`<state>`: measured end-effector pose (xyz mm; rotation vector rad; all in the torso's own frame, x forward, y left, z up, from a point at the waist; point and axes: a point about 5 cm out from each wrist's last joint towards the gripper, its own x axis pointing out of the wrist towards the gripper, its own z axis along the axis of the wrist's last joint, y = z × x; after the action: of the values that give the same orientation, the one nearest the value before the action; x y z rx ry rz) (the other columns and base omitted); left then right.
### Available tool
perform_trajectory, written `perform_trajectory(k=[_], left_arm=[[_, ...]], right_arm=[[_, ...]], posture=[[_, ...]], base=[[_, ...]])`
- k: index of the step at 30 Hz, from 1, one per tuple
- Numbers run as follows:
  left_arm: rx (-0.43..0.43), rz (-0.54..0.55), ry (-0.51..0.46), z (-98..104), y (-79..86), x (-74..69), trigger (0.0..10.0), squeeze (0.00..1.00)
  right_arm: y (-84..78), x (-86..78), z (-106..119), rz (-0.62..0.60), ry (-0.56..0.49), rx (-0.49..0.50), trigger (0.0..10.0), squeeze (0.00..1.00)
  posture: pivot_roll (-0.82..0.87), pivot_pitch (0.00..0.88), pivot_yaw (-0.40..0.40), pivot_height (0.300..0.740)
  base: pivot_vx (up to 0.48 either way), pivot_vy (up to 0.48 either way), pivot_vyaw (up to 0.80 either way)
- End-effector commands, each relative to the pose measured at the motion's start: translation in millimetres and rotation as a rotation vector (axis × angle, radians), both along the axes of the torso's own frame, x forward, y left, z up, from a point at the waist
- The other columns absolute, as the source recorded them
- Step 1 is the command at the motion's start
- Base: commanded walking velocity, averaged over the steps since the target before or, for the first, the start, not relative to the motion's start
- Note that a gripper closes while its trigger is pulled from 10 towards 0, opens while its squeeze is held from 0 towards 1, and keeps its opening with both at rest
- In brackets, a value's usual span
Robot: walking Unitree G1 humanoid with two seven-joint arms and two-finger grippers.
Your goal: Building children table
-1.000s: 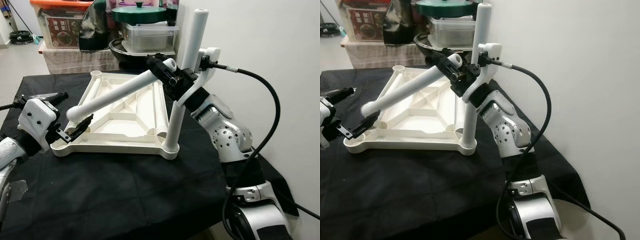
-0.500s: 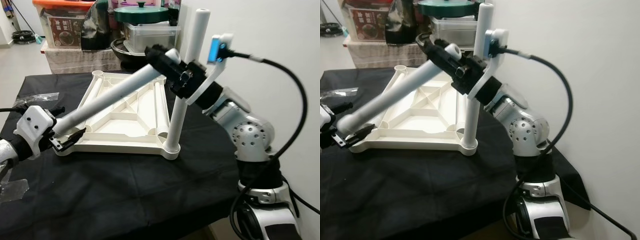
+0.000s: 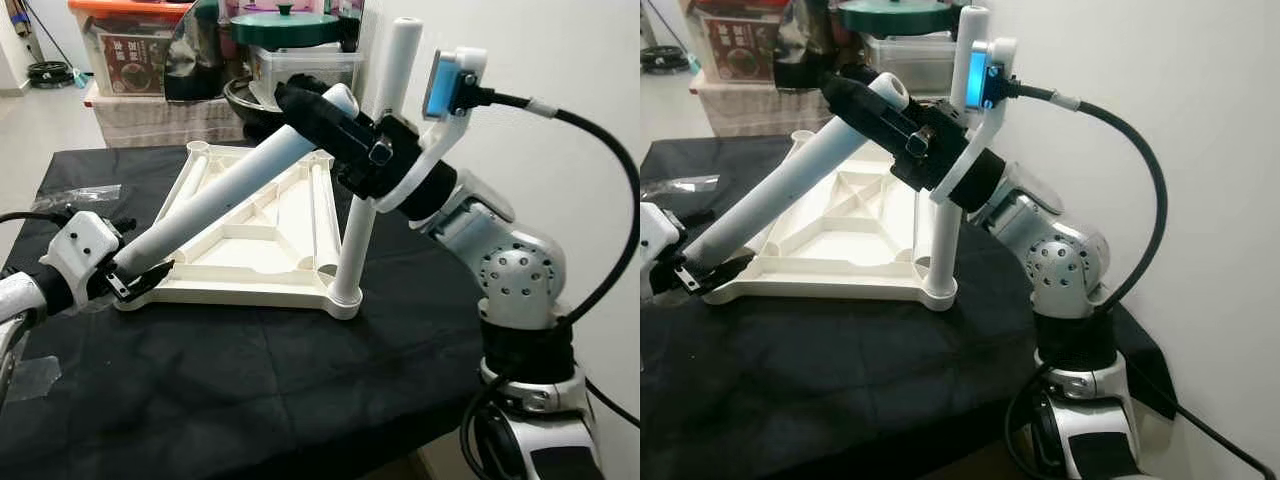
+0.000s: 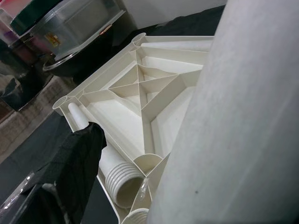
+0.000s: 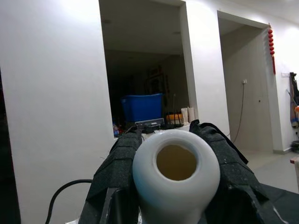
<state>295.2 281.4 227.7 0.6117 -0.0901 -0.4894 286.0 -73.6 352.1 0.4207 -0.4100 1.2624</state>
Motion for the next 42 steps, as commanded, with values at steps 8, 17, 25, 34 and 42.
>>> perform_trajectory(k=[8,17,25,34,42], left_arm=[[0.007,-0.084,0.035,-5.4,-5.0,-2.7,0.0,0.00],[0.005,-0.197,0.091,-16.6,-18.3,-10.8,0.0,0.00],[-0.012,-0.190,0.080,-17.3,-21.7,-10.1,0.0,0.00],[-0.135,-0.199,0.030,-8.2,-37.1,-20.1,2.6,0.00],[-0.353,-0.265,0.135,-23.5,-77.4,-47.2,10.0,0.00]], right_arm=[[5.7,-13.8,5.2,0.099,-0.026,0.015,0.0,0.00],[8.4,-7.1,1.6,0.055,0.020,0.010,0.0,0.00],[8.0,4.3,-6.2,0.005,0.129,0.033,10.0,1.00],[-15.7,-4.2,-30.0,0.056,0.090,0.035,10.0,1.00],[-10.3,-16.1,-61.8,0.058,0.041,-0.156,10.0,0.00]], posture=[[0.06,0.000,-0.047,0.740],[0.06,0.000,-0.048,0.740],[0.06,0.000,-0.050,0.740],[0.06,0.000,-0.062,0.740],[0.07,0.000,-0.071,0.740]], base=[[0.000,0.000,0.00],[0.000,0.000,0.00],[0.000,0.000,0.00],[0.000,0.000,0.00],[0.000,0.000,0.00]])
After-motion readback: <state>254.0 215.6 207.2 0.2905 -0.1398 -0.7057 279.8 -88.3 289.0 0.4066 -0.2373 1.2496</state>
